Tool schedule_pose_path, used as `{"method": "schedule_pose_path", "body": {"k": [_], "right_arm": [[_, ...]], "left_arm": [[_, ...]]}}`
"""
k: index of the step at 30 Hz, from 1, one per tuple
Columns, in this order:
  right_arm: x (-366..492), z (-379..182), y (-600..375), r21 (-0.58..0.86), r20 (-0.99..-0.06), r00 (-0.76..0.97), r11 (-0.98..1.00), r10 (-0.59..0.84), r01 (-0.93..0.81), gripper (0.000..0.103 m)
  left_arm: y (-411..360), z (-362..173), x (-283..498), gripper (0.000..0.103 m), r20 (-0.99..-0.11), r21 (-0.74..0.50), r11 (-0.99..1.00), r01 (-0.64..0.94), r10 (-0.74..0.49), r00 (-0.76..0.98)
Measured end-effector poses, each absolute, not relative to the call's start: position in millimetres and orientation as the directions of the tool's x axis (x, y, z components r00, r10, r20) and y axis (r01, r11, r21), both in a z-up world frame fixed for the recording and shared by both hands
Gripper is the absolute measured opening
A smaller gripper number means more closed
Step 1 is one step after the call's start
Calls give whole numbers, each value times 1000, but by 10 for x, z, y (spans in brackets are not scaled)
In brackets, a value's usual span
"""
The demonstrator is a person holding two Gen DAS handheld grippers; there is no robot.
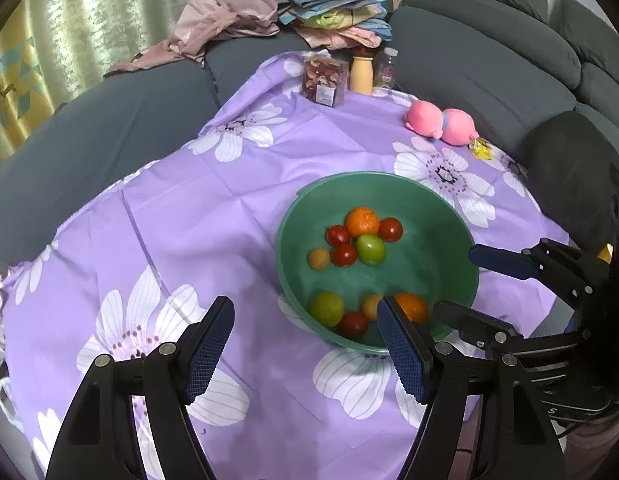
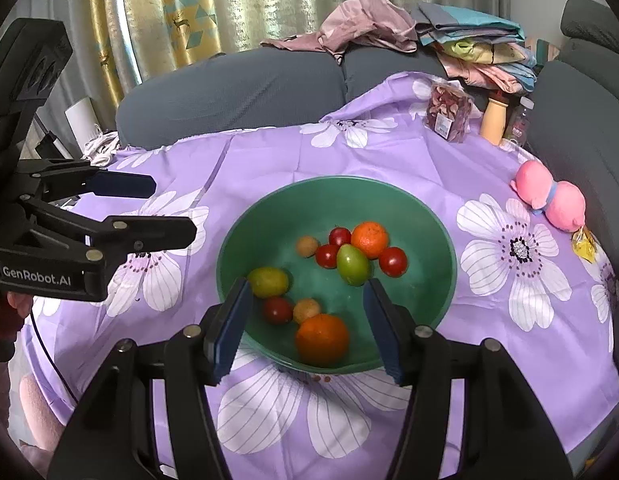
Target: Organize fruits
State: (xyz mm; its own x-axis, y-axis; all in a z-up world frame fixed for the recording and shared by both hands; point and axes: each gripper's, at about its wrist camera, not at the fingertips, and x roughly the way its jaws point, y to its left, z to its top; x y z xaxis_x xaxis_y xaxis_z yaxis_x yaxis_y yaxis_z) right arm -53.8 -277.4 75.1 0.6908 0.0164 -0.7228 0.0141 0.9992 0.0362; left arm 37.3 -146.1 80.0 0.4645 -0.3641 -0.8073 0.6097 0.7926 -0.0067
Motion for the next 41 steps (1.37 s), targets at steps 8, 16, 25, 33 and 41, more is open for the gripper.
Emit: {"method": "schedule_pose_path", "body": {"k": [8,16,25,33,41], "right_arm": [[-566,771,-2787,35,-721,693,999,10,21,58],[-577,774,-2820,41,-718,696,999,9,30,58],[-581,774,-2838,49,-716,698,998,9,37,58],[-592,781,-2844,52,-713,701,998,9,39,58],[-595,785,-2842,51,-711,703,998,7,42,58]], "left_arm": [[-1515,823,350,74,-798,16,790,613,-359,484],[-1617,819,363,74,-799,-39,751,659,-420,431],[-1649,884,363,74,-779,-60,739,671,-455,432],[-1591,940,322,74,-746,-139,703,697,-538,393],[-1606,982,326,74,-724,-190,683,705,-582,369]]}}
